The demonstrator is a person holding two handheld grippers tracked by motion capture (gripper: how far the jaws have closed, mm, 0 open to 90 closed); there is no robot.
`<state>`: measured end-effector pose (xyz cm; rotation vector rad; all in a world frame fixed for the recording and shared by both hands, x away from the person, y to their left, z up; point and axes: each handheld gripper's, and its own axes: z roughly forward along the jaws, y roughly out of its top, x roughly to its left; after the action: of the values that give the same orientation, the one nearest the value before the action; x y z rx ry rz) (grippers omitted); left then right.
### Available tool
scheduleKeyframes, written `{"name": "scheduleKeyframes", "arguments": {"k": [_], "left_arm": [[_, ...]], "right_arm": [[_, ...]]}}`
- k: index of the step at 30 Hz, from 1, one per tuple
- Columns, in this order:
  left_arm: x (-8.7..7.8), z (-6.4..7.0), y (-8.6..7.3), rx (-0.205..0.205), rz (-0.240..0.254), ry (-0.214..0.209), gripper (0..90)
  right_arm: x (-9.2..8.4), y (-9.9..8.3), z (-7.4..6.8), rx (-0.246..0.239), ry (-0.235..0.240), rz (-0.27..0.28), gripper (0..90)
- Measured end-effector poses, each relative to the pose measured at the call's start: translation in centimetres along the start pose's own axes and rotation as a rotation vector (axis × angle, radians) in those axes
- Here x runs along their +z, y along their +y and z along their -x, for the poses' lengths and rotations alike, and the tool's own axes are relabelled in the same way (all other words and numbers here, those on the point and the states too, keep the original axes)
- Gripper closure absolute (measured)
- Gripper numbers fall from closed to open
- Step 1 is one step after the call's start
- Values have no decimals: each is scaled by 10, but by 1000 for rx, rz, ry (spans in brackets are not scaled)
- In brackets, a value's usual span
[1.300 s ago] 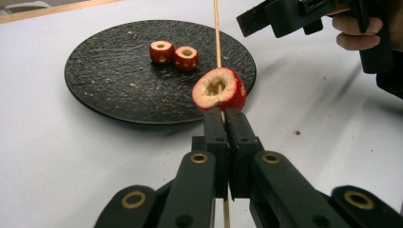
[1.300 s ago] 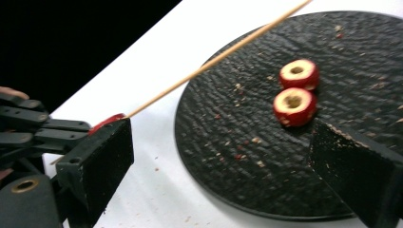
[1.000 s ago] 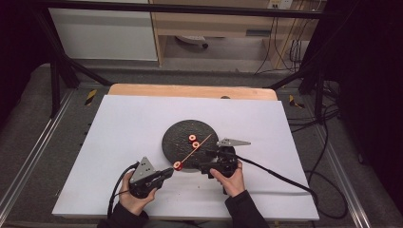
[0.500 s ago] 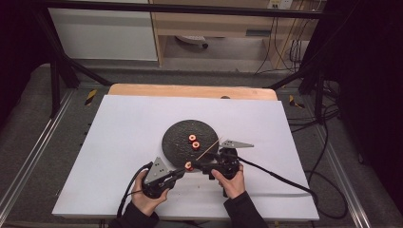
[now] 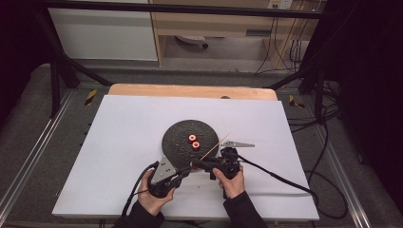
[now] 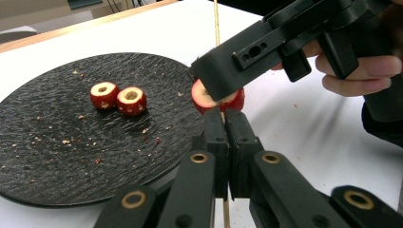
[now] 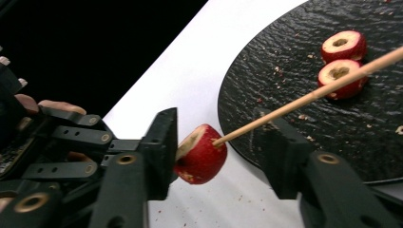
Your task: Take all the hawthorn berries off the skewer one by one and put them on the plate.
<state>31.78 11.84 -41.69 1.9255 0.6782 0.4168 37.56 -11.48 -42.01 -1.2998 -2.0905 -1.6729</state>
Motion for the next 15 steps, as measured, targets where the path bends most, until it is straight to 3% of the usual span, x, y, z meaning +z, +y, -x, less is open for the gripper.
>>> {"name": "scheduleKeyframes", "arguments": {"k": [8,15], "left_arm": [[0,-1,-2,0,3,2,883],[-4,-2,-2,1,11,4,883]], "right_arm": [[0,1,0,25,28,-7,659],[-1,4,1,29,35,4,691]]}}
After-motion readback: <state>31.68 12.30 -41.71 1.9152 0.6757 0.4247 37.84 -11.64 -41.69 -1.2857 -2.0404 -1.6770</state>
